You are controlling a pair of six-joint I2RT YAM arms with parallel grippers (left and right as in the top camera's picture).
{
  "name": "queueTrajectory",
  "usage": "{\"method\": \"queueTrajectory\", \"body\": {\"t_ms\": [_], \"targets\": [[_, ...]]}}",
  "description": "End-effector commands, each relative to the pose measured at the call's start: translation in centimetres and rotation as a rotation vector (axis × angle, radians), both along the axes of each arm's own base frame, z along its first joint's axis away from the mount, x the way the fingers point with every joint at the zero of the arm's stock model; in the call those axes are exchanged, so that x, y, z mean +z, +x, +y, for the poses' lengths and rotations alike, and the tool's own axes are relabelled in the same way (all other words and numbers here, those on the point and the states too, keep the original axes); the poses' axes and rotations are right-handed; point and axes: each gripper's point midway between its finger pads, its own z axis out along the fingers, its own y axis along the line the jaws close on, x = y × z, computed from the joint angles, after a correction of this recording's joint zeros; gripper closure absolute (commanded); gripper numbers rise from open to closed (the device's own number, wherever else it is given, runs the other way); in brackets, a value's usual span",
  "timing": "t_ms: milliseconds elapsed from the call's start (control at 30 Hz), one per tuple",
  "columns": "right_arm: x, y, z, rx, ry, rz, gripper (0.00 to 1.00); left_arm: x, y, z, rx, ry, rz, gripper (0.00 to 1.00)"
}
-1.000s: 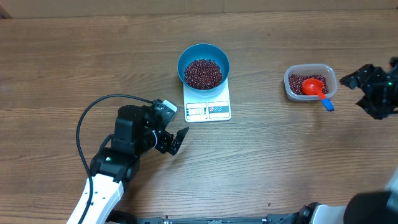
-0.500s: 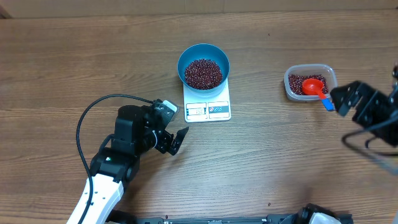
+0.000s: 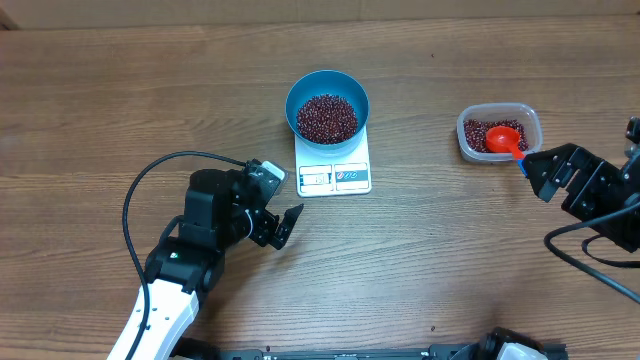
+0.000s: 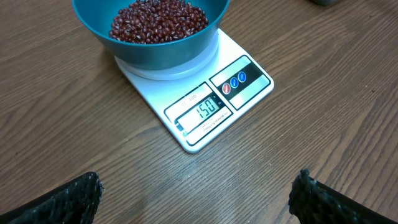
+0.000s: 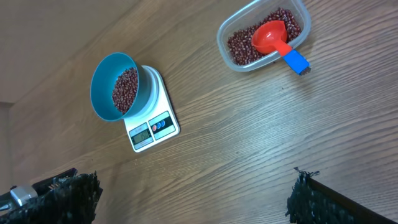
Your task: Scoop item into bowl and weigh 150g on scale
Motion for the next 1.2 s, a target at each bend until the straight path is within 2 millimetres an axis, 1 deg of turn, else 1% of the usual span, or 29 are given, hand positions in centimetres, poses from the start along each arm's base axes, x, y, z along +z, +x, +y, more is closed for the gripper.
{"method": "queueTrajectory", "body": {"t_ms": [0,133,200,267,333,433,500,600,667,867,933,1067,1167], "targets": [[0.3,0.3,-0.3,0.0,-0.018,-0.006,0.0,-0.1,0.1,0.1,0.012,-0.004,0.008,0.0],[-0.4,1.1,-1.1,-0.017,-0.041,0.016,0.0,-0.2,0.1,0.1,0.012,-0.003,0.011,0.0],[-0.2,2.2,-1.9,-0.028,-0.078,-0.024,0.0,-0.2,0.1,0.1,0.012,-0.003,0.011,0.0],[0.1,3.5,-2.1,-0.021,-0.121,-0.088,0.0,-0.2,0.1,0.1,0.012,-0.003,0.011,0.0],[0.1,4.3,-1.9,-0.004,-0.169,-0.144,0.0,-0.2,0.1,0.1,0.012,-0.003,0.011,0.01],[-0.4,5.0,-1.0,0.028,-0.258,-0.221,0.0,-0.2,0.1,0.1,0.012,-0.003,0.013,0.0],[-0.6,5.4,0.0,0.04,-0.344,-0.329,0.0,-0.3,0.0,0.1,0.012,-0.002,0.015,0.0],[-1.3,5.0,0.4,0.029,-0.391,-0.428,0.0,-0.3,0.0,0.1,0.012,-0.002,0.015,0.0],[-2.1,4.4,0.7,0.023,-0.401,-0.487,0.0,-0.3,0.0,0.1,0.012,-0.002,0.015,0.0],[-5.3,2.8,0.8,0.007,-0.401,-0.607,0.0,-0.3,0.0,0.1,0.012,-0.002,0.015,0.01],[-6.4,2.3,1.2,0.038,-0.43,-0.656,0.0,-0.3,0.0,0.1,0.012,-0.002,0.015,0.0],[-8.7,1.3,2.7,0.169,-0.504,-0.754,0.0,-0.3,0.0,0.2,0.012,-0.001,0.019,0.0],[-10.4,1.1,3.3,0.202,-0.509,-0.788,0.0,-0.3,0.0,0.2,0.012,-0.001,0.019,0.0]]}}
